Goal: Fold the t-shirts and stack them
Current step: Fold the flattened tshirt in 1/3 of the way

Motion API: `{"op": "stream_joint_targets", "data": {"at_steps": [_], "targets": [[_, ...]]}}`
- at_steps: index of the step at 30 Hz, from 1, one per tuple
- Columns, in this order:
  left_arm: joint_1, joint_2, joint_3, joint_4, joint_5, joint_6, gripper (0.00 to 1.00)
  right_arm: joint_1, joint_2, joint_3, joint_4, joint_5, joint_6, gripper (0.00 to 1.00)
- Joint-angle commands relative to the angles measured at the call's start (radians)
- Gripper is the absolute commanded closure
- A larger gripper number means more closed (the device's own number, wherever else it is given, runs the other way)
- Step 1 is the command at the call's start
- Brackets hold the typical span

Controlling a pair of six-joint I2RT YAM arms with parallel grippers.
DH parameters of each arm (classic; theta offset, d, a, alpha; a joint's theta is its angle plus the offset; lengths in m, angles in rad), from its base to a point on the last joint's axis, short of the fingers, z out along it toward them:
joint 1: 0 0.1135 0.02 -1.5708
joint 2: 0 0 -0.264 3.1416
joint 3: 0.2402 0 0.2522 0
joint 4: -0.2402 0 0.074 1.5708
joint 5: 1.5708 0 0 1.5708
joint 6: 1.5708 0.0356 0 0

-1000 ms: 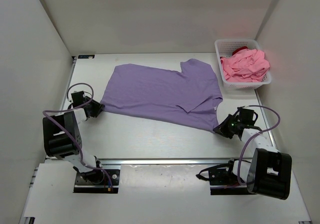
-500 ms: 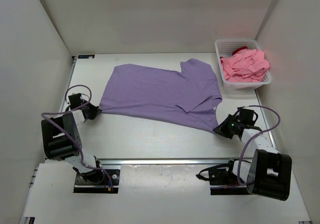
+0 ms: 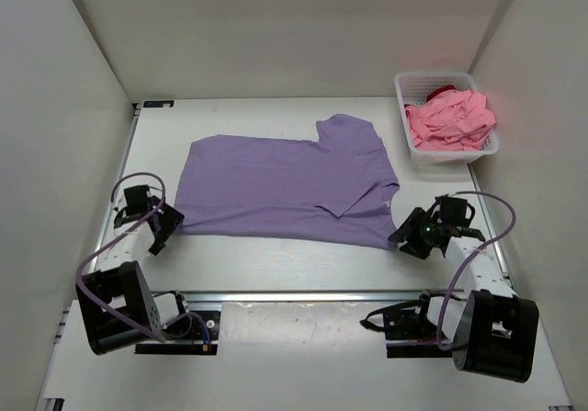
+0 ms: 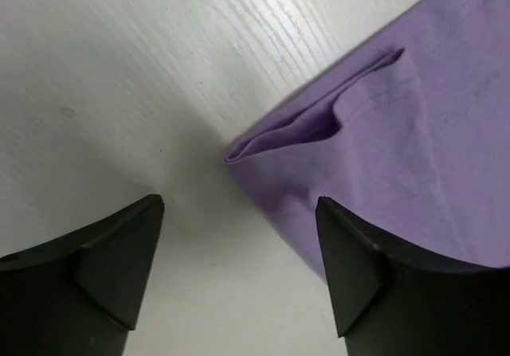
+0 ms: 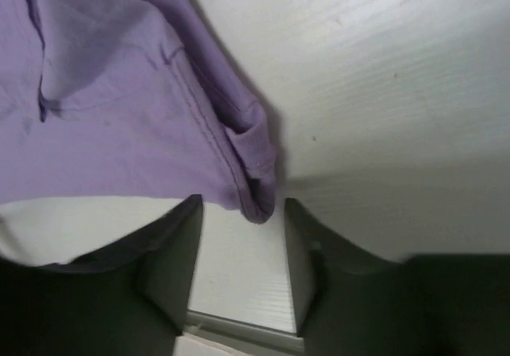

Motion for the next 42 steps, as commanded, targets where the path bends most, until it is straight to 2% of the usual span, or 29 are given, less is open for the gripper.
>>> {"op": "stream_joint_targets", "data": {"at_steps": [1, 2, 4, 5, 6, 7, 8, 9, 10, 12, 13, 16, 18, 21, 24, 33, 36, 37, 40, 42], "targets": [[-0.078, -0.069, 0.114, -0.074, -0.125, 0.049, 0.08, 0.009, -0.019, 0.131, -0.061, 0.069, -0.079, 0.51], [-0.143, -0.087, 0.174, -0.062, -0.179, 0.081, 0.06, 0.026, -0.010, 0.170, -0.080, 0.090, -0.132, 0.47], [-0.215, -0.098, 0.226, -0.042, -0.181, 0.136, 0.11, 0.066, 0.025, 0.248, -0.098, 0.104, -0.157, 0.51], [-0.243, -0.095, 0.234, -0.003, -0.114, 0.144, 0.26, 0.112, 0.036, 0.289, -0.100, 0.112, -0.154, 0.57], [-0.267, -0.094, 0.242, 0.022, -0.037, 0.150, 0.46, 0.137, 0.059, 0.312, -0.076, 0.107, -0.149, 0.66], [-0.324, -0.084, 0.237, 0.068, -0.008, 0.138, 0.55, 0.190, 0.082, 0.322, -0.053, 0.116, -0.127, 0.73], [-0.400, -0.075, 0.230, 0.123, 0.005, 0.124, 0.66, 0.265, 0.114, 0.322, -0.007, 0.117, -0.107, 0.86], [-0.446, -0.063, 0.225, 0.142, -0.025, 0.116, 0.67, 0.295, 0.140, 0.329, 0.032, 0.112, -0.100, 0.96], [-0.591, -0.034, 0.228, 0.180, -0.053, 0.125, 0.68, 0.351, 0.174, 0.336, 0.084, 0.104, -0.073, 1.00], [-0.701, 0.021, 0.251, 0.200, -0.052, 0.136, 0.67, 0.436, 0.234, 0.345, 0.145, 0.104, -0.032, 1.00], [-0.724, 0.044, 0.260, 0.205, -0.037, 0.144, 0.66, 0.453, 0.275, 0.349, 0.161, 0.110, -0.025, 0.99], [-0.798, 0.138, 0.244, 0.278, 0.136, 0.138, 0.64, 0.496, 0.354, 0.340, 0.280, 0.126, 0.015, 0.79], [-0.821, 0.152, 0.201, 0.315, 0.154, 0.125, 0.64, 0.488, 0.392, 0.337, 0.322, 0.103, 0.044, 0.70], [-0.833, 0.134, 0.116, 0.375, 0.184, 0.095, 0.65, 0.490, 0.426, 0.342, 0.342, 0.101, 0.068, 0.65], [-0.849, 0.103, 0.067, 0.441, 0.198, 0.086, 0.65, 0.497, 0.452, 0.334, 0.366, 0.068, 0.104, 0.65], [-0.886, 0.127, 0.059, 0.439, 0.227, 0.119, 0.66, 0.533, 0.533, 0.345, 0.400, 0.031, 0.153, 0.68], [-0.887, 0.135, 0.066, 0.444, 0.243, 0.115, 0.65, 0.533, 0.555, 0.357, 0.403, 0.011, 0.150, 0.72], [-0.895, 0.143, 0.058, 0.470, 0.258, 0.101, 0.66, 0.528, 0.556, 0.366, 0.402, 0.017, 0.150, 0.77], [-0.889, 0.144, 0.050, 0.481, 0.275, 0.096, 0.66, 0.511, 0.587, 0.389, 0.403, 0.005, 0.148, 0.77], [-0.889, 0.144, 0.056, 0.475, 0.275, 0.101, 0.66, 0.513, 0.607, 0.427, 0.390, -0.009, 0.139, 0.81]]}}
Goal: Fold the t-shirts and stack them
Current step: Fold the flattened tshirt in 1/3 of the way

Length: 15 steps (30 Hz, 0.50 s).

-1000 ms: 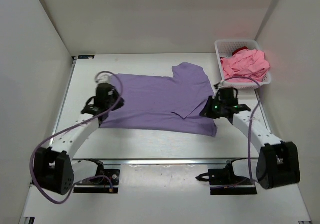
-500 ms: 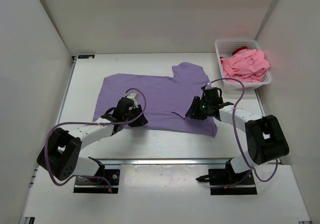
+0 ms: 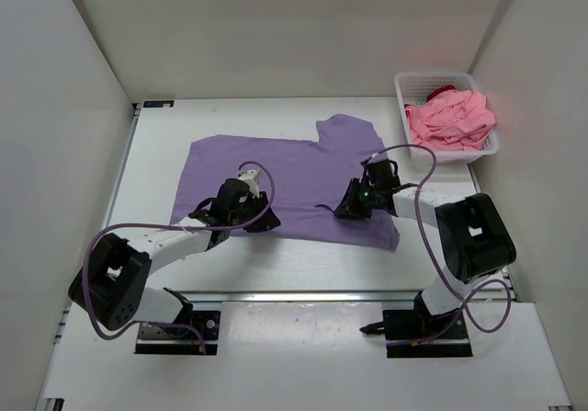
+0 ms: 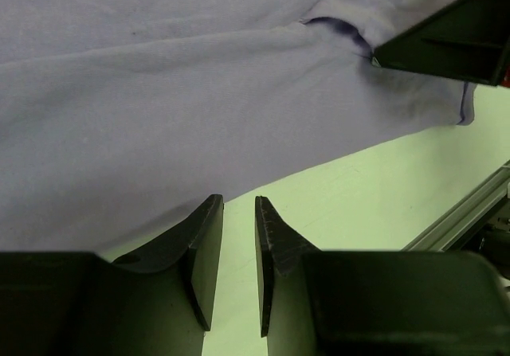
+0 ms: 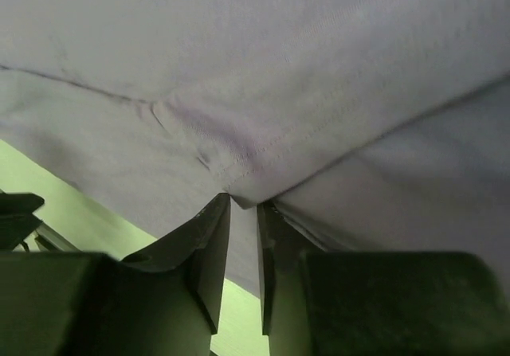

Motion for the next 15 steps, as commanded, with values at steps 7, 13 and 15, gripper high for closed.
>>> {"op": "stream_joint_targets", "data": {"at_steps": [7, 13, 15], "targets": [[0.003, 0.004, -0.008, 0.036, 0.037, -0.004, 0.67, -0.019, 0.113, 0.180, -0.004, -0.010, -0.045, 0.98], [0.008, -0.001, 0.003, 0.028, 0.031, -0.006, 0.67, -0.011, 0.265, 0.394, -0.081, 0.043, -0.094, 1.00], [-0.003, -0.007, 0.003, 0.021, 0.013, -0.007, 0.67, -0.005, 0.285, 0.463, -0.098, 0.045, -0.105, 0.92]]}}
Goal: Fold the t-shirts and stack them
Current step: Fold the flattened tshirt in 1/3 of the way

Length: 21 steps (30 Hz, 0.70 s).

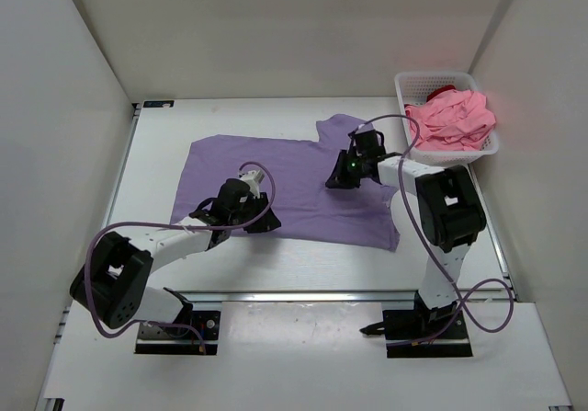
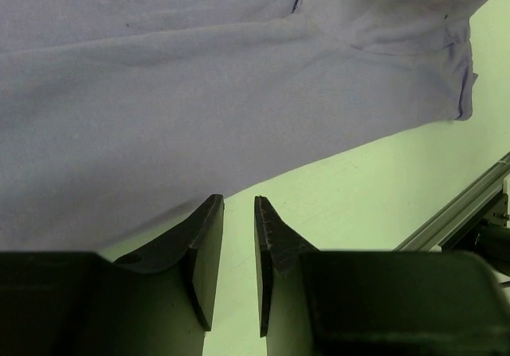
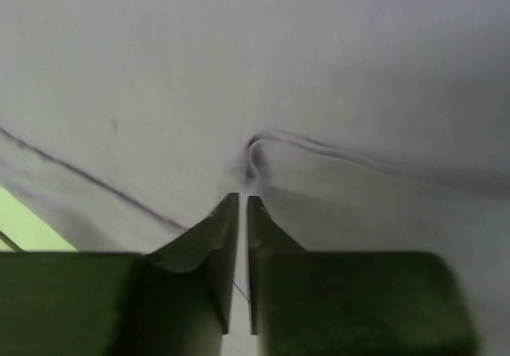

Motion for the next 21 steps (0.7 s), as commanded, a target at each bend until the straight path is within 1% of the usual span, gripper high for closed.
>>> {"op": "stream_joint_targets", "data": {"at_steps": [1, 3, 4, 5, 7, 8, 9, 10, 12, 13, 15, 18, 21], "targets": [[-0.009, -0.022, 0.006, 0.017, -0.007, -0.001, 0.67, 0.010, 0.017, 0.104, -0.028, 0.027, -0.047, 0.88], [-0.017, -0.022, 0.012, 0.014, -0.014, 0.002, 0.69, 0.021, 0.005, 0.113, -0.025, 0.041, -0.055, 0.72], [-0.018, -0.020, 0.021, 0.014, -0.017, -0.007, 0.70, 0.035, -0.016, 0.112, -0.027, 0.047, -0.065, 0.69], [-0.021, -0.014, 0.021, 0.012, -0.021, -0.002, 0.71, 0.030, -0.027, 0.106, -0.034, 0.062, -0.064, 0.64], [-0.043, -0.006, 0.041, 0.006, -0.044, 0.002, 0.72, 0.056, -0.086, 0.052, -0.036, 0.071, -0.073, 0.63], [-0.055, 0.007, 0.053, 0.003, -0.055, 0.004, 0.72, 0.058, -0.134, -0.004, -0.031, 0.074, -0.069, 0.65], [-0.058, 0.029, 0.063, -0.005, -0.061, 0.010, 0.72, 0.069, -0.163, -0.038, 0.002, 0.085, -0.070, 0.70], [-0.067, 0.035, 0.075, -0.008, -0.064, 0.009, 0.72, 0.073, -0.211, -0.110, 0.019, 0.084, -0.053, 0.75], [-0.072, 0.067, 0.098, -0.018, -0.066, 0.009, 0.73, 0.095, -0.272, -0.191, 0.044, 0.090, -0.047, 0.88], [-0.083, 0.081, 0.110, -0.021, -0.070, 0.009, 0.73, 0.117, -0.292, -0.232, 0.053, 0.085, -0.045, 0.92], [-0.090, 0.131, 0.123, -0.031, -0.098, 0.010, 0.73, 0.141, -0.299, -0.276, 0.053, 0.078, -0.050, 0.95], [-0.081, 0.187, 0.132, -0.023, -0.086, 0.004, 0.75, 0.177, -0.259, -0.296, 0.026, 0.084, -0.071, 1.00], [-0.058, 0.193, 0.097, -0.023, -0.073, -0.002, 0.75, 0.205, -0.248, -0.313, 0.016, 0.113, -0.091, 1.00]]}}
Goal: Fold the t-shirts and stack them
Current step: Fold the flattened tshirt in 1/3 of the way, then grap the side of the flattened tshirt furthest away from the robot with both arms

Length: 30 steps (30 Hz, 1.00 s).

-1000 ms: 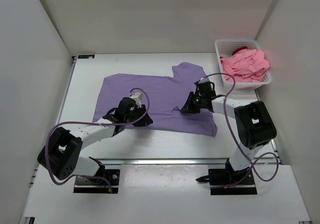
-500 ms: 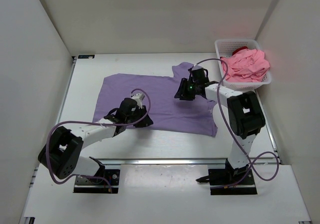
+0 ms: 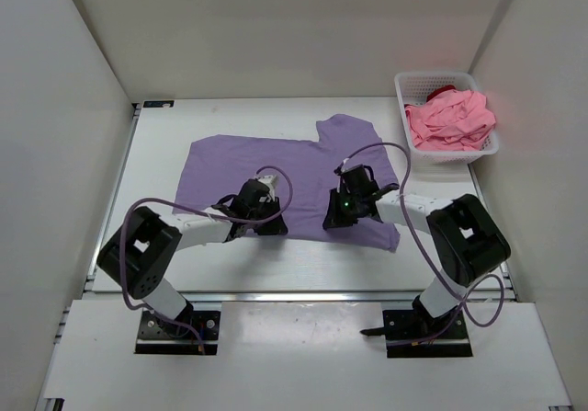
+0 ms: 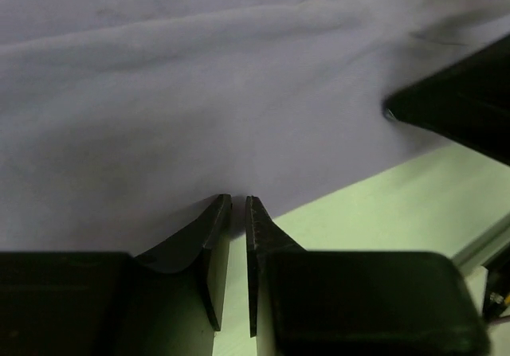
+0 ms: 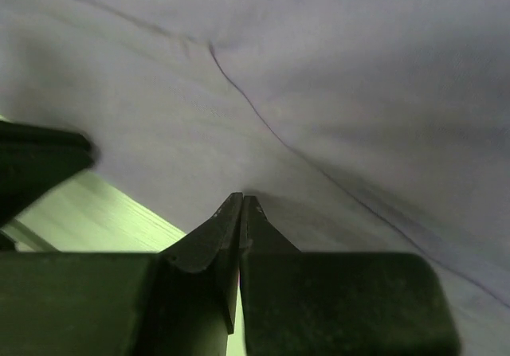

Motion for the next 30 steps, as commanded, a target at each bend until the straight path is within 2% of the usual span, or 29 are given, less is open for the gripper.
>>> {"op": "stream_joint_targets", "data": {"at_steps": [1, 4, 7, 15, 17, 19, 21, 23, 25, 27, 29, 30], "targets": [[0.031, -0.013, -0.030, -0.007, -0.012, -0.001, 0.76, 0.023, 0.006, -0.018, 0.007, 0.041, -0.035, 1.00], [0.057, -0.033, -0.090, -0.005, -0.009, -0.006, 0.75, 0.035, -0.003, -0.072, 0.014, 0.055, -0.042, 1.00], [0.008, -0.021, -0.121, -0.065, -0.022, 0.008, 0.78, 0.041, -0.031, -0.135, 0.025, 0.047, -0.037, 1.00], [-0.126, -0.176, -0.314, 0.019, 0.032, -0.226, 0.79, 0.080, -0.158, -0.291, -0.010, -0.012, -0.026, 1.00], [-0.075, -0.225, -0.316, -0.008, 0.034, -0.211, 0.70, 0.083, -0.189, -0.291, -0.025, -0.025, -0.034, 0.99], [0.056, -0.286, -0.283, -0.025, 0.058, -0.193, 0.66, 0.051, -0.209, -0.258, -0.053, -0.049, -0.043, 0.93], [0.142, -0.325, -0.167, -0.092, 0.041, -0.141, 0.62, 0.018, -0.233, -0.197, -0.071, -0.081, -0.077, 0.87], [0.208, -0.299, -0.046, -0.125, -0.001, -0.096, 0.57, -0.015, -0.267, -0.142, -0.104, -0.094, -0.095, 0.79], [0.277, -0.242, 0.080, -0.100, -0.014, -0.095, 0.52, -0.057, -0.284, -0.098, -0.102, -0.097, -0.126, 0.76], [0.368, -0.152, 0.144, -0.057, 0.046, -0.130, 0.52, -0.089, -0.272, -0.049, -0.101, -0.115, -0.140, 0.80], [0.483, -0.023, 0.217, -0.048, 0.034, -0.135, 0.53, -0.114, -0.249, -0.008, -0.114, -0.121, -0.149, 0.92], [0.509, 0.012, 0.259, -0.046, 0.028, -0.128, 0.55, -0.115, -0.238, 0.017, -0.114, -0.132, -0.152, 0.93]]}}
